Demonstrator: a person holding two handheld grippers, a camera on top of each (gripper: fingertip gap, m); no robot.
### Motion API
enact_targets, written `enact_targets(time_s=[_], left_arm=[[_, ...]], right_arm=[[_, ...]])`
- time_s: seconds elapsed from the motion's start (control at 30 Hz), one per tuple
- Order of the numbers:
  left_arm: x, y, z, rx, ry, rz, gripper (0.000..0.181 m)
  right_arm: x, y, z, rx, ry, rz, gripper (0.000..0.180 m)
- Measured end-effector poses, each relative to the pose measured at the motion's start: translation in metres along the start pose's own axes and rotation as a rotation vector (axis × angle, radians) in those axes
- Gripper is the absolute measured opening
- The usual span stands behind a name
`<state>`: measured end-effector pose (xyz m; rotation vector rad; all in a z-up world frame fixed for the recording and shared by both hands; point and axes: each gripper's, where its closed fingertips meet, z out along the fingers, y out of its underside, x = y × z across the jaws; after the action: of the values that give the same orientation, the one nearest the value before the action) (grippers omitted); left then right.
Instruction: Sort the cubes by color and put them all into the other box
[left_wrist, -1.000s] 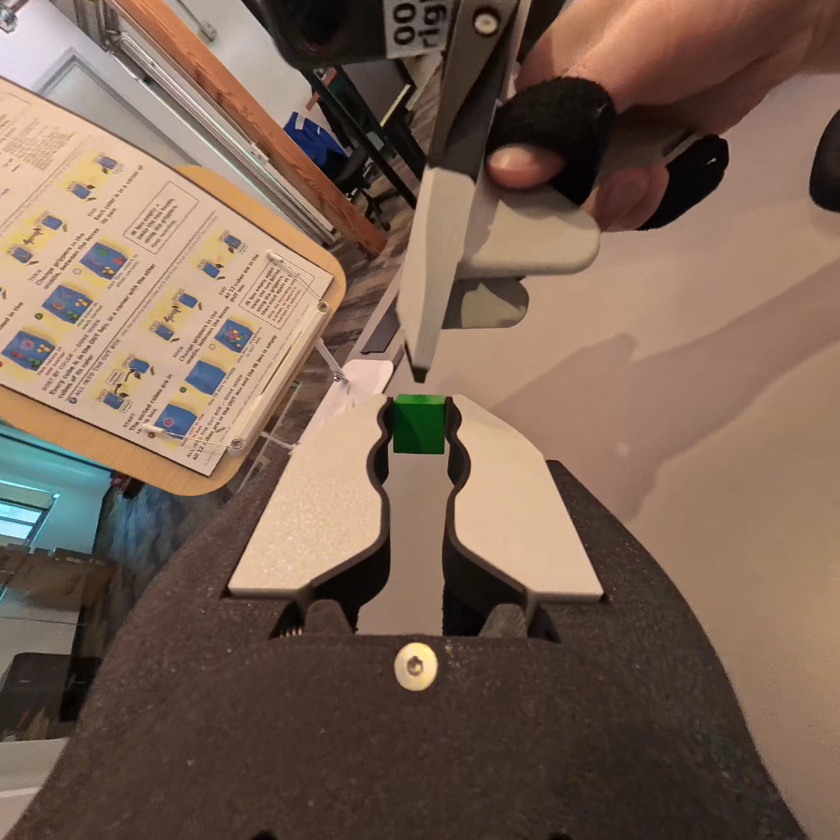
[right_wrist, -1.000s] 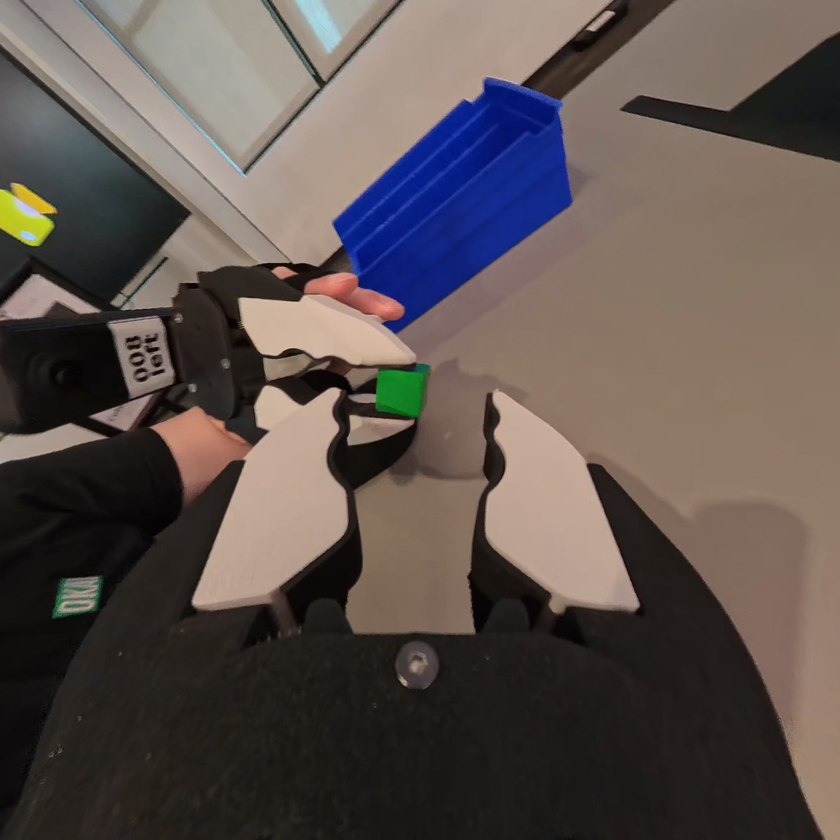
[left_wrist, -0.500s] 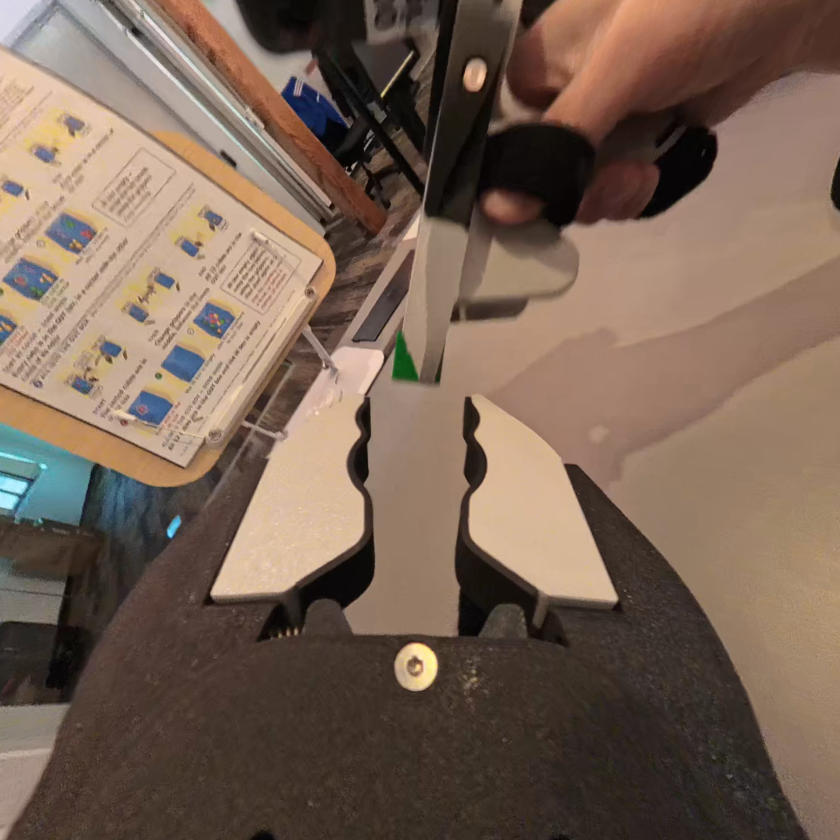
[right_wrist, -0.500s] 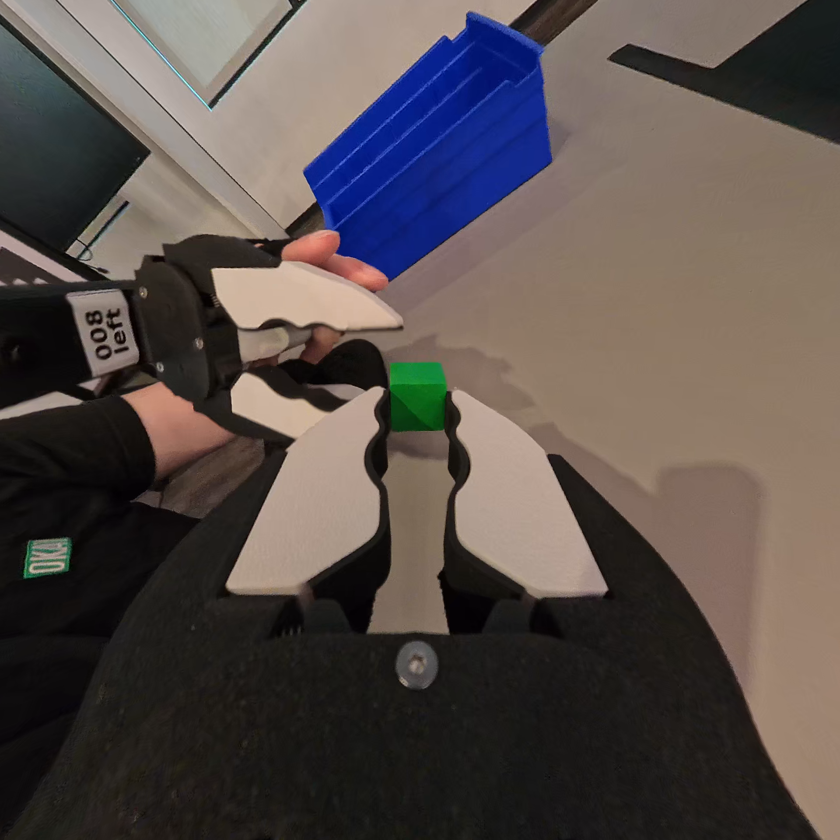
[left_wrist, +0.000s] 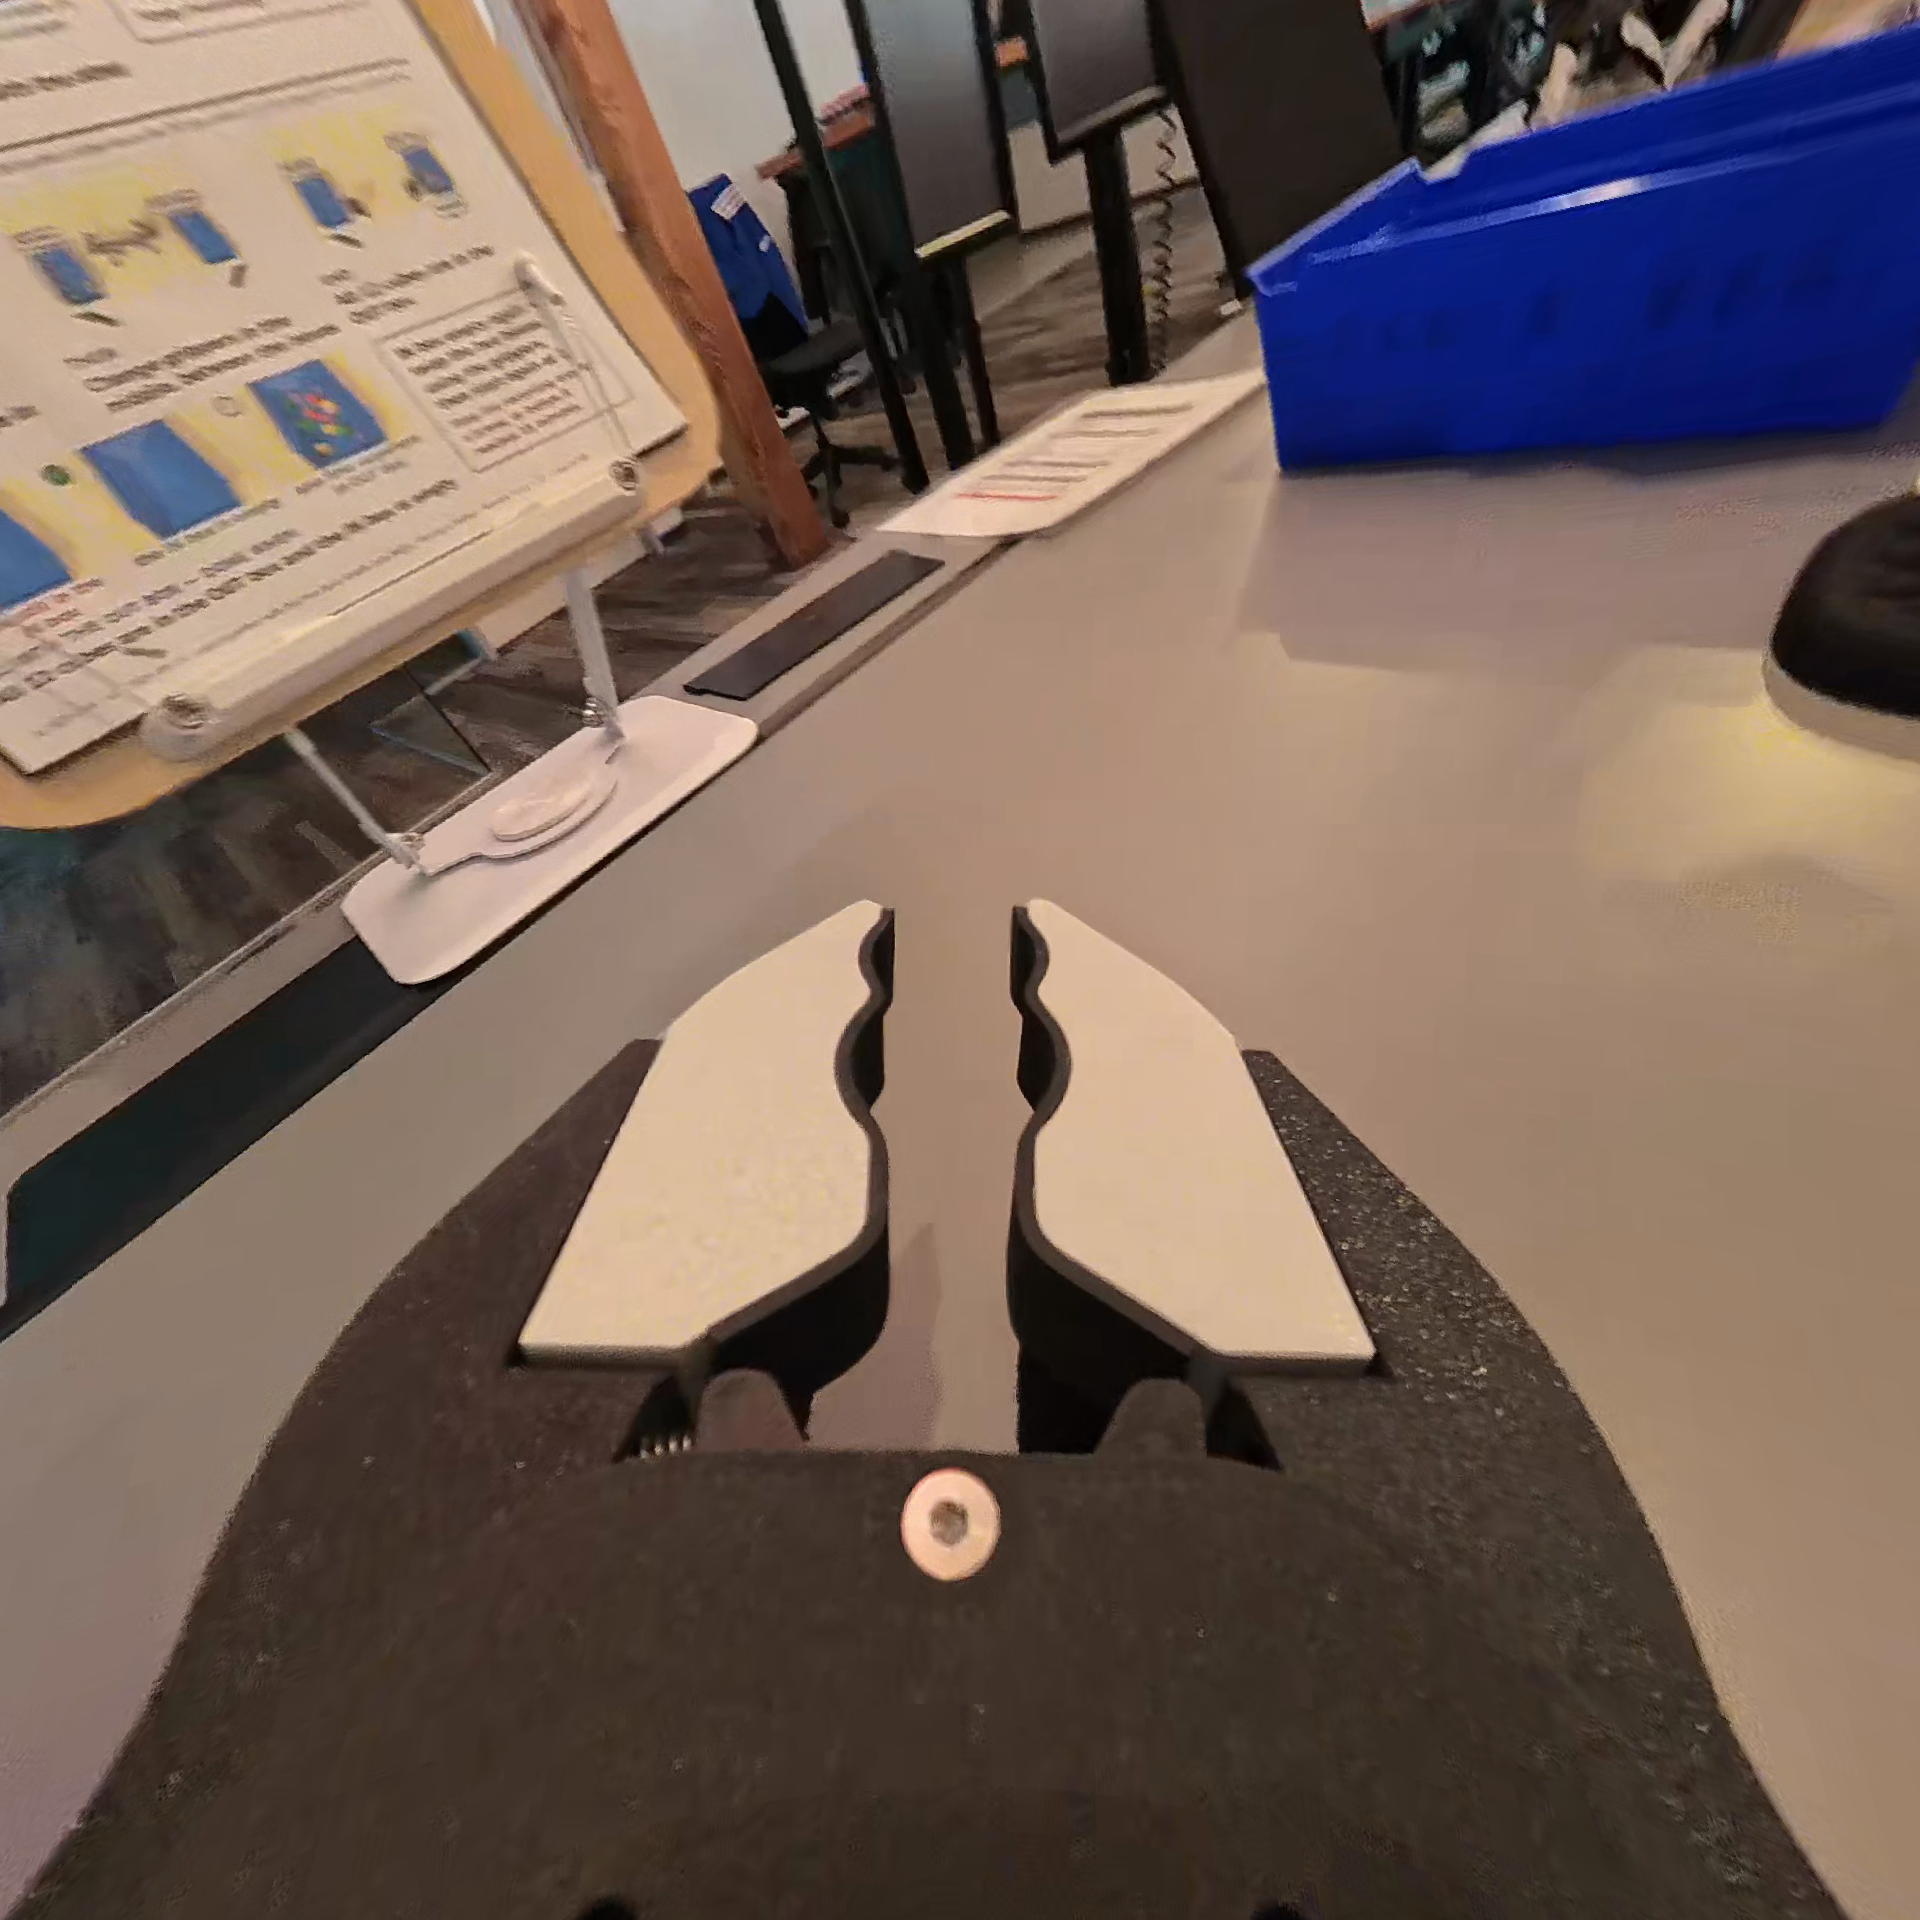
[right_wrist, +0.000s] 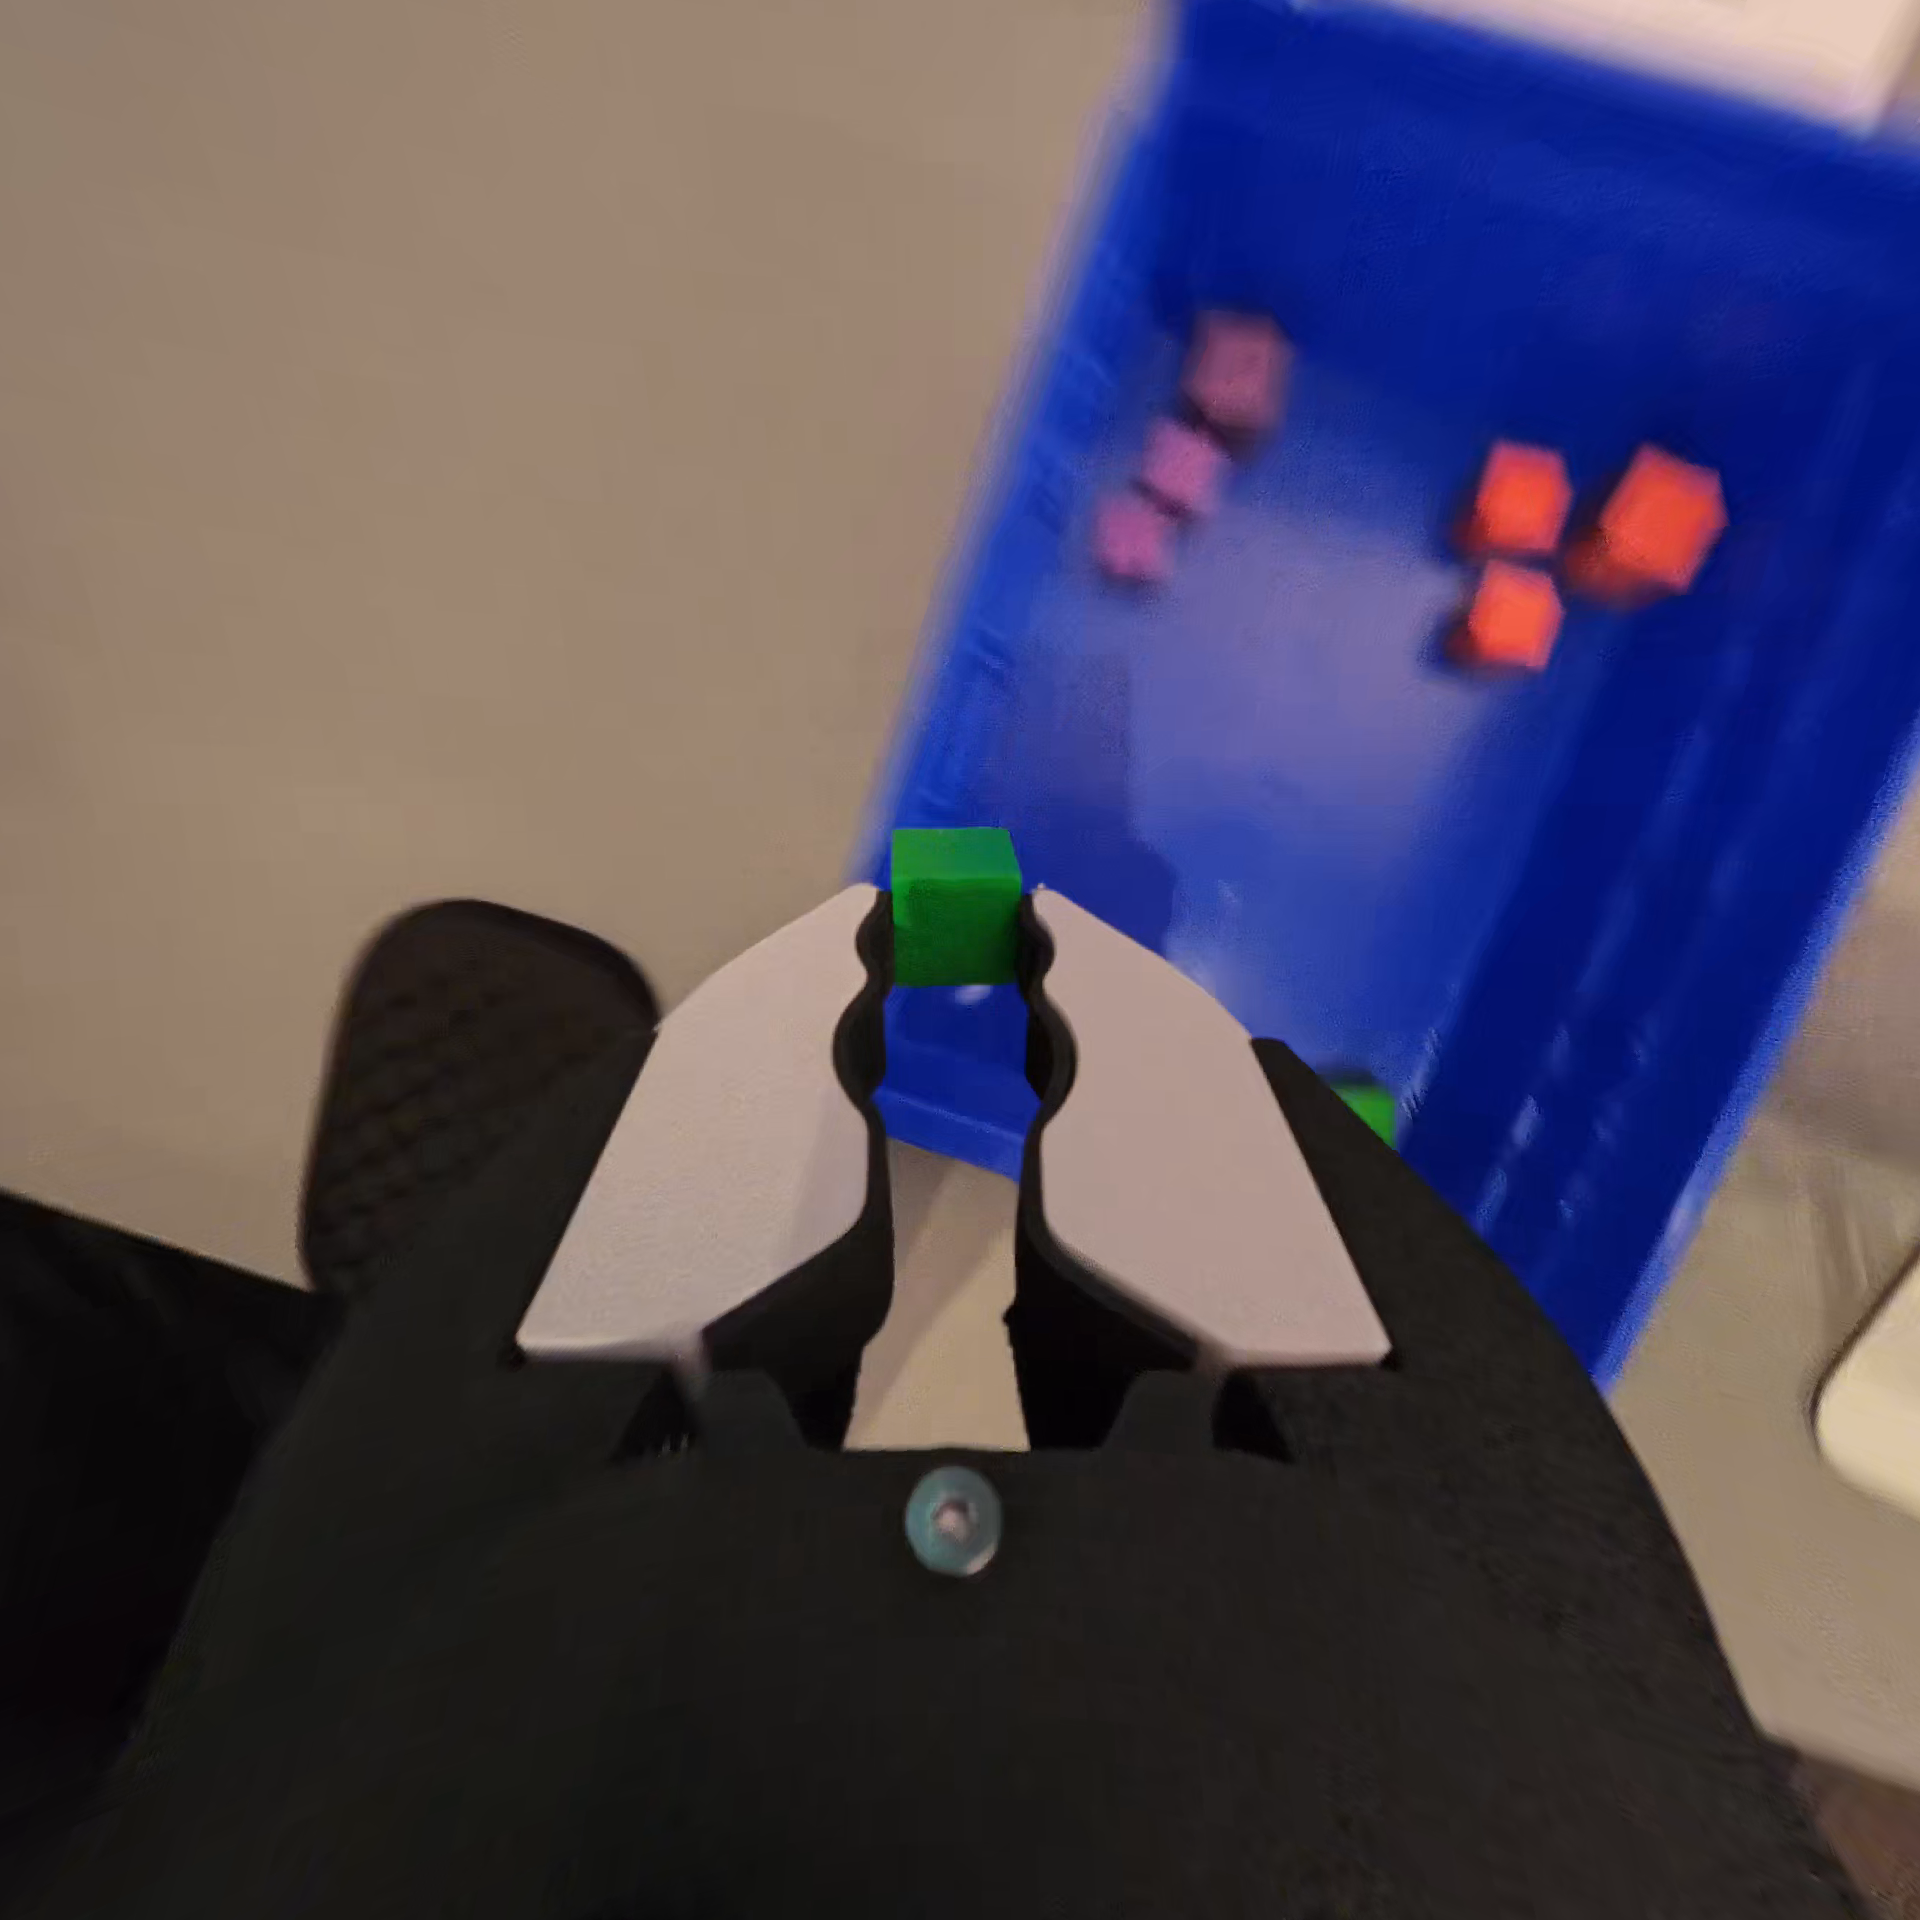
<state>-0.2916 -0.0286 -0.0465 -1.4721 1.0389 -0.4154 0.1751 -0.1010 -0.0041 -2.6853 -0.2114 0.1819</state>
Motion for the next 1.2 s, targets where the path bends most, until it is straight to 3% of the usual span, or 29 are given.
enact_targets(time_s=[0.07,0.23,0.5,0.7,0.83,0.93,1.07,1.2], left_arm=[[0.012,0.005,0.004,-0.033,0.027,0.052,0.021],[0.025,0.014,0.007,-0.067,0.060,0.090,0.021],[0.024,0.019,0.006,-0.087,0.059,0.085,0.019],[0.025,0.022,0.007,-0.102,0.065,0.092,0.018],[0.022,0.019,0.005,-0.092,0.054,0.091,0.018],[0.015,0.017,0.005,-0.081,0.035,0.087,0.018],[0.006,0.021,0.007,-0.080,0.010,0.064,0.018],[-0.002,0.025,0.004,-0.083,-0.023,0.064,0.017]], right_arm=[[0.049,0.035,0.022,-0.122,0.009,0.112,0.022],[0.114,0.083,0.056,-0.296,0.130,0.129,0.022],[0.134,0.112,0.080,-0.471,0.185,0.134,0.022],[0.135,0.110,0.084,-0.460,0.208,0.116,0.029],[0.116,0.076,0.062,-0.318,0.214,0.080,0.034],[0.078,0.019,0.023,-0.091,0.232,0.010,0.034],[-0.042,-0.081,-0.051,0.423,0.034,-0.144,0.032],[-0.175,-0.125,-0.107,0.768,-0.244,-0.373,0.032]])
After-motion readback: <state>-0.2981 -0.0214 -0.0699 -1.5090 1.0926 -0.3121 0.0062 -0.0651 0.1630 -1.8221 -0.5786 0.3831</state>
